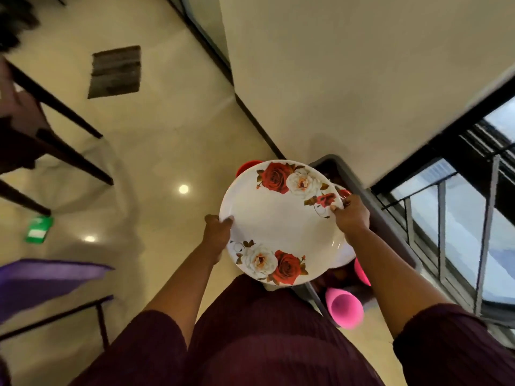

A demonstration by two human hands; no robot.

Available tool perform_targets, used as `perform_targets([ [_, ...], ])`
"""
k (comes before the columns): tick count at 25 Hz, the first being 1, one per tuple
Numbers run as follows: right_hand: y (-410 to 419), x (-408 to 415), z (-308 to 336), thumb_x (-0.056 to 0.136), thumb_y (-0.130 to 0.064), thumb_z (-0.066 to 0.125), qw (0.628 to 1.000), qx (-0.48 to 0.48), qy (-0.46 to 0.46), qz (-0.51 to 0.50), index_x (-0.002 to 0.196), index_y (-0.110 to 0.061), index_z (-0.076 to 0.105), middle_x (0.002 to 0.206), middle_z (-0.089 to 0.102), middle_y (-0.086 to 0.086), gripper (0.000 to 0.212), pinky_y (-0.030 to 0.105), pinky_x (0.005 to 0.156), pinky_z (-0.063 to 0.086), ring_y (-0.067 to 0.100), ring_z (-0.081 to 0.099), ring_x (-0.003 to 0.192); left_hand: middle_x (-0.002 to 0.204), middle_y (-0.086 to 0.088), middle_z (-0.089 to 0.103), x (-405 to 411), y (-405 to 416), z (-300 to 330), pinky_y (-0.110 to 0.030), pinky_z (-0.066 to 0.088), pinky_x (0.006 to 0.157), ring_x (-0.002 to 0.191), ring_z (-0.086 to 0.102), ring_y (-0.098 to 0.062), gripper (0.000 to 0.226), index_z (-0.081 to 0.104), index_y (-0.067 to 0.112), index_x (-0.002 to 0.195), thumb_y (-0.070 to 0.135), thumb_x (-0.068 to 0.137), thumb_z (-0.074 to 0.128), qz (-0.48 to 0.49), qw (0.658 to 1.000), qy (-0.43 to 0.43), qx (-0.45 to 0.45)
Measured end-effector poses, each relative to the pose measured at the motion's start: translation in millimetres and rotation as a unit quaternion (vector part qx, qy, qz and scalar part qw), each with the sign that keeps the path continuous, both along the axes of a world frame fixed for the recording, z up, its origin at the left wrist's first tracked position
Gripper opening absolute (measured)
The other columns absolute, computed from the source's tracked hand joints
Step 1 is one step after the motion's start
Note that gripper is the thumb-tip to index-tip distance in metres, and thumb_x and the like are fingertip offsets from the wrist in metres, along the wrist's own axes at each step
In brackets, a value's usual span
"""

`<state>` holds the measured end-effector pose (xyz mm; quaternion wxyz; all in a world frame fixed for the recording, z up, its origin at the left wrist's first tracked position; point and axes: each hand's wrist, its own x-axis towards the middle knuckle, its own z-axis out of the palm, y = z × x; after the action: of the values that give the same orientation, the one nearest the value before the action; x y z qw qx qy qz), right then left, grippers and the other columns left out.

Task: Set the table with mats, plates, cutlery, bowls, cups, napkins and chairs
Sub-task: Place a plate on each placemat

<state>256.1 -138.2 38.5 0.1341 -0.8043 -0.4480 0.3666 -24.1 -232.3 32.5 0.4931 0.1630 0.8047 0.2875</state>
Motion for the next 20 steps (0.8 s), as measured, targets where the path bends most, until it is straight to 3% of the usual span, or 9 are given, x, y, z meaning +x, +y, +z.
perform_targets([
  [2,0.5,-21.0,14.6,0.092,-0.029,0.064,0.995,-0.001,-0.008,0.099,0.114,-0.020,0.051,0.101,0.060,0.005,0.028,0.031,0.062,0.047,0.025,0.059,0.089,0.112,-0.012,0.048,-2.6,-43.5,4.3,-0.039,0.050,0.079,0.100,0.053,-0.027,0.035,0.035,0.005,0.114,0.028,0.097,0.055,0.074,0.997,0.002,0.023],
  [3,-0.1,-33.0,19.7,0.092,-0.028,0.064,0.990,0.004,-0.011,0.143,0.112,-0.018,0.051,0.098,0.060,0.005,0.026,0.031,0.063,0.045,0.024,0.058,0.087,0.112,-0.012,0.049,-3.3,-65.1,6.4,-0.041,0.051,0.083,0.101,0.054,-0.027,0.034,0.035,0.006,0.111,0.028,0.097,0.056,0.111,0.993,0.005,0.032],
  [6,-5.9,-74.1,27.1,0.091,-0.024,0.066,0.976,0.031,0.001,0.213,0.103,-0.014,0.053,0.102,0.064,0.012,0.021,0.037,0.076,0.049,0.026,0.057,0.087,0.108,-0.011,0.053,-6.2,-116.0,11.2,-0.040,0.050,0.081,0.100,0.055,-0.027,0.034,0.037,0.004,0.107,0.029,0.096,0.057,0.205,0.976,0.036,0.068],
  [9,-28.2,-130.2,29.2,0.089,-0.020,0.068,0.954,0.045,0.029,0.296,0.108,-0.010,0.058,0.107,0.064,0.012,0.024,0.040,0.086,0.048,0.033,0.059,0.102,0.100,-0.006,0.051,-18.9,-166.3,23.0,-0.036,0.049,0.080,0.096,0.054,-0.025,0.035,0.035,0.007,0.109,0.033,0.096,0.055,0.311,0.945,0.066,0.080],
  [14,-74.2,-230.6,27.9,0.086,-0.021,0.070,0.888,0.071,0.045,0.452,0.095,-0.009,0.056,0.093,0.062,0.008,0.021,0.034,0.071,0.043,0.027,0.057,0.084,0.106,-0.006,0.058,-49.3,-253.1,24.1,-0.052,0.052,0.090,0.099,0.059,-0.029,0.038,0.042,0.018,0.110,0.045,0.091,0.060,0.491,0.865,0.051,0.085],
  [20,-141.5,-363.1,32.4,0.084,-0.018,0.072,0.838,0.042,0.092,0.537,0.091,-0.011,0.054,0.090,0.060,0.004,0.020,0.026,0.070,0.036,0.024,0.055,0.082,0.093,-0.001,0.062,-105.5,-331.4,38.6,-0.038,0.050,0.085,0.092,0.061,-0.023,0.039,0.056,0.016,0.106,0.053,0.096,0.047,0.641,0.753,0.073,0.127],
])
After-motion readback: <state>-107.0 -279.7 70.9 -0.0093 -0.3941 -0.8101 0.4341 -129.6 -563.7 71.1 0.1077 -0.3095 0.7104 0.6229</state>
